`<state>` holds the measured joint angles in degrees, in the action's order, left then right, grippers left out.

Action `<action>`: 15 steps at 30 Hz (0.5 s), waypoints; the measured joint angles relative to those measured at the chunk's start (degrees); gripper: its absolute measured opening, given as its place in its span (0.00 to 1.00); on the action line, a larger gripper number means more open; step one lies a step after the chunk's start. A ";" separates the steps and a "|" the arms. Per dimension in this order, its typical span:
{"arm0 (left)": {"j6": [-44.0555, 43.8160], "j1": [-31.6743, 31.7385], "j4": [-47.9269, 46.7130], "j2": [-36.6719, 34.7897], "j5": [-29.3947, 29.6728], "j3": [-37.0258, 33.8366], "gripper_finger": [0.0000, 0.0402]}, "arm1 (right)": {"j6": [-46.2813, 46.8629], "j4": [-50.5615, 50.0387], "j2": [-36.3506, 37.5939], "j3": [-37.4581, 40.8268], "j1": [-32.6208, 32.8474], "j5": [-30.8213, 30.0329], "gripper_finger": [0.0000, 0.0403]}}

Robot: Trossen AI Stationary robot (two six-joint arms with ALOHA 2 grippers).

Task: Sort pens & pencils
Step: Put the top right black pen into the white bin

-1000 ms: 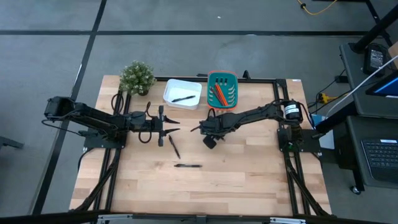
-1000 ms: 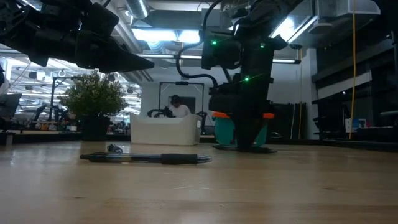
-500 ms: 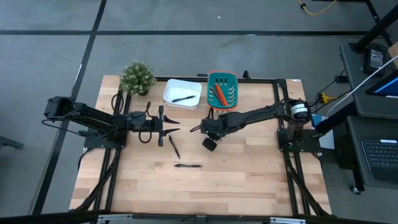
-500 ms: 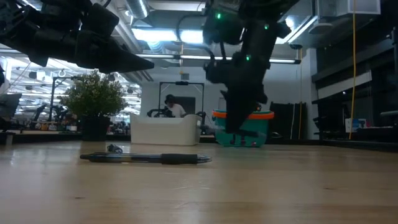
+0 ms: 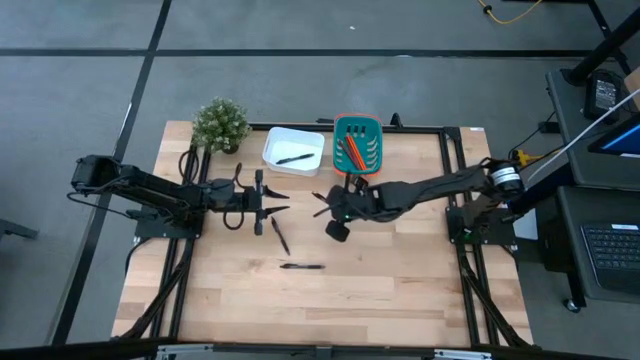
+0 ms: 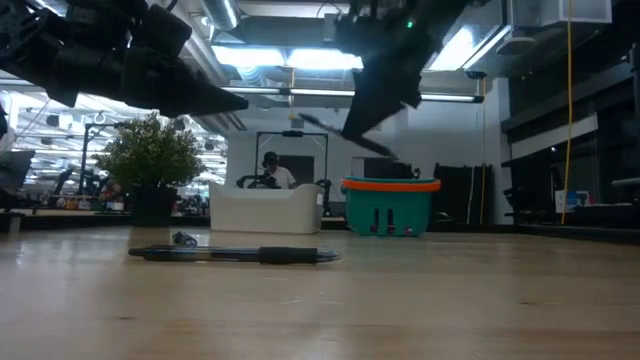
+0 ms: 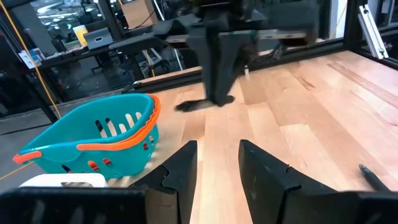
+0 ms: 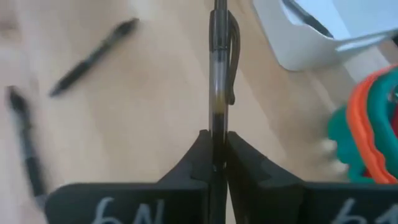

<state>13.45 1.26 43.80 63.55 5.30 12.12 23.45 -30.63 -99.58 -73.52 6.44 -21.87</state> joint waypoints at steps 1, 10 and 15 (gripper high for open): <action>-0.07 0.00 0.32 0.00 -0.02 0.00 0.28 | -0.21 0.29 0.48 0.00 0.60 -0.35 0.06; -2.34 -0.20 3.72 0.00 -0.02 0.00 0.28 | -5.56 6.08 2.18 1.23 4.77 -6.96 0.06; -4.31 -0.20 3.91 0.00 -0.02 0.00 0.28 | -8.46 22.99 5.59 12.46 4.71 -5.54 0.06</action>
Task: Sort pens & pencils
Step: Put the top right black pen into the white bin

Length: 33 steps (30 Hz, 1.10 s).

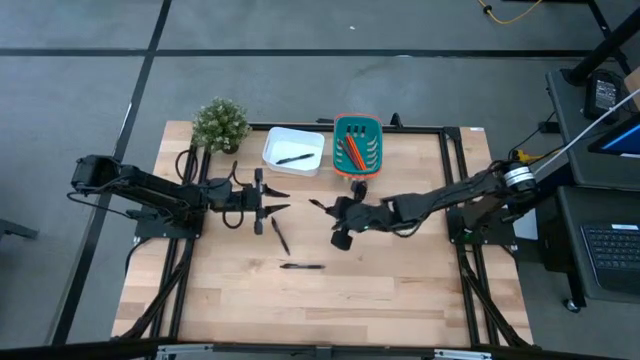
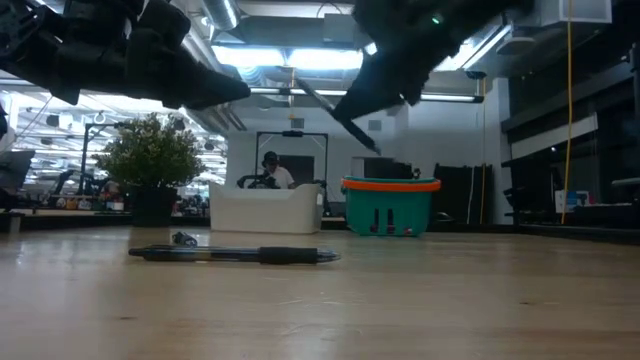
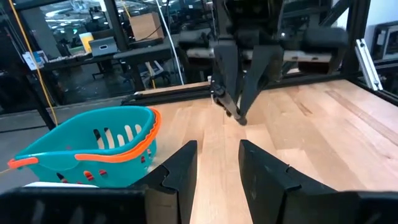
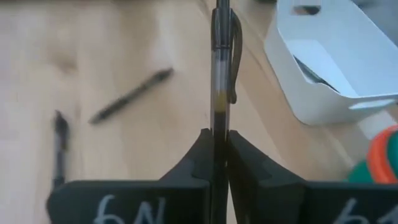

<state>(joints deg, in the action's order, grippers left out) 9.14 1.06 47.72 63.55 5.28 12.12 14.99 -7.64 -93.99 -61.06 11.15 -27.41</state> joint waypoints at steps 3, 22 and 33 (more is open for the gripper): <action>-0.20 0.00 0.07 0.00 0.00 0.00 0.28 | -2.86 15.60 3.57 8.74 -0.80 3.04 0.06; -7.69 1.71 7.98 1.06 -5.30 -0.04 0.28 | -16.89 51.44 3.78 22.95 -7.52 20.57 0.06; -9.66 3.51 9.86 10.90 -10.50 6.78 0.28 | -17.05 53.59 2.05 22.95 -10.70 26.11 0.06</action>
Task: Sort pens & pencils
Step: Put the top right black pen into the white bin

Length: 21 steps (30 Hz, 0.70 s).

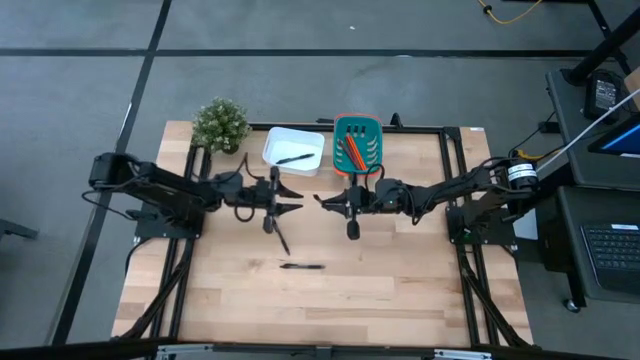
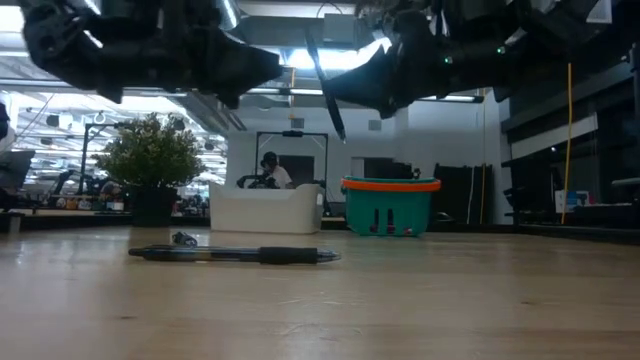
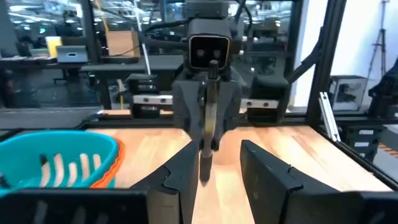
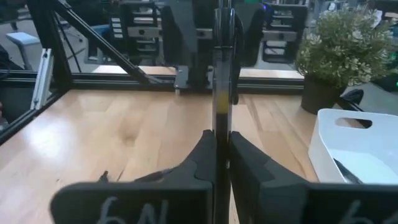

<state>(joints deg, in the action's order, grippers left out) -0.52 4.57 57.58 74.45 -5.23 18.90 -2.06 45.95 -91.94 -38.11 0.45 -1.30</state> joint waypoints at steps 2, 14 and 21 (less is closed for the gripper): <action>0.56 0.40 -0.08 2.37 -0.46 1.84 0.28 | -0.13 -0.01 0.00 0.00 0.02 0.50 0.06; 0.88 3.08 0.02 13.42 -7.58 12.03 0.28 | -1.35 -1.43 0.00 0.00 0.00 2.54 0.01; 0.93 3.02 -0.19 13.60 -8.25 12.87 0.28 | -1.66 -1.59 0.00 0.00 -0.04 2.73 0.00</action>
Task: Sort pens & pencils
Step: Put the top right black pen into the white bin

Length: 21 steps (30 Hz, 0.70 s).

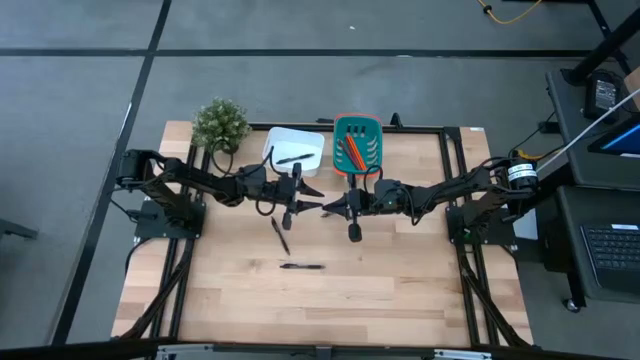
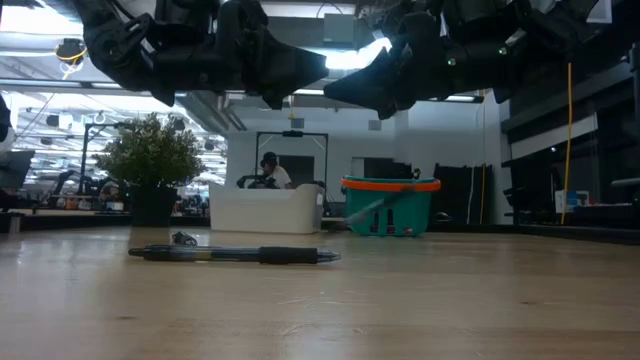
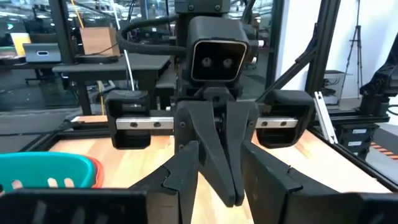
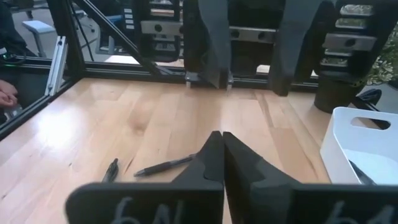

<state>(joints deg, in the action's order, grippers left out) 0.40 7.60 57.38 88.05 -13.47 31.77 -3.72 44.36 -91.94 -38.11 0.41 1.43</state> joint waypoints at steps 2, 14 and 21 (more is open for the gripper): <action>0.00 0.00 -0.32 0.00 0.00 0.02 0.28 | 0.03 -0.04 0.00 0.00 -0.06 0.18 0.00; 2.35 0.00 -4.59 0.00 0.04 0.00 0.28 | 0.50 -1.62 0.00 0.00 -0.29 0.26 0.00; 1.43 0.00 -14.56 -0.02 0.08 1.43 0.28 | -0.26 -3.50 2.32 0.00 -0.69 -1.24 0.03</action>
<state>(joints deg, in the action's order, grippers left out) 1.83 7.60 42.83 88.03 -13.39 33.20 -3.98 40.86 -89.62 -38.11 -0.28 0.19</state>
